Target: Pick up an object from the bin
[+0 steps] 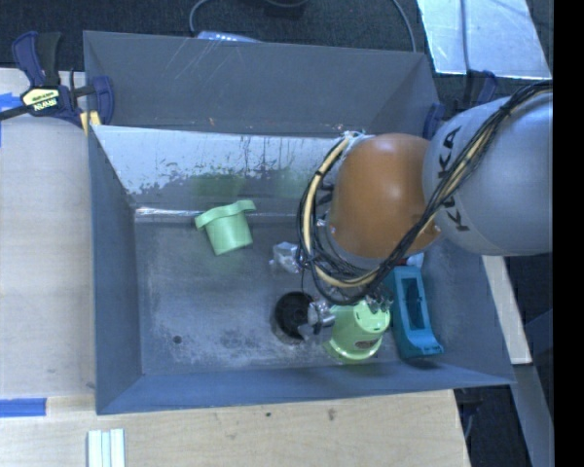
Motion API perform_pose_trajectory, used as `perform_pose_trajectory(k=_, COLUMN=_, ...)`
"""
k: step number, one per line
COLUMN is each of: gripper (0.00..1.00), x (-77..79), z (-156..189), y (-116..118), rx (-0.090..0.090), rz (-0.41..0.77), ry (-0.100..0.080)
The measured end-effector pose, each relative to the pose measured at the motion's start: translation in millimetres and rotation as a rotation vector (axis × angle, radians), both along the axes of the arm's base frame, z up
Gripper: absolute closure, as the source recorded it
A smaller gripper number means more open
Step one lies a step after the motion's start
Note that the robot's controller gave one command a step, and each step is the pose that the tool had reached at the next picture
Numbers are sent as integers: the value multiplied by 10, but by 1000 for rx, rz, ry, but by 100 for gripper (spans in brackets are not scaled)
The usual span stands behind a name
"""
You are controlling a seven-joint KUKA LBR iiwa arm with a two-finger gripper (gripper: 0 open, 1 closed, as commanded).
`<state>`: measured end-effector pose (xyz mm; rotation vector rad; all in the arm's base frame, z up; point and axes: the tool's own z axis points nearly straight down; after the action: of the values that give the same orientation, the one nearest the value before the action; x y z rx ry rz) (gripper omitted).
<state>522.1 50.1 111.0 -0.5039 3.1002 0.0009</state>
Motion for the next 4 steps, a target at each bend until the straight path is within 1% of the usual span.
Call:
perform_pose_trajectory(k=1, gripper=0, x=6, z=-116, y=16, rx=-1, rz=199, ry=-4)
perform_pose_trajectory(k=2, gripper=100, x=209, z=-335, y=-222, rx=-2, rz=359, ry=-4)
perform_pose_trajectory(k=3, gripper=100, x=209, z=-334, y=-222, rx=-2, rz=359, ry=-4)
perform_pose_trajectory(k=4, gripper=100, x=200, z=95, y=-201, rx=0, rz=375, ry=2)
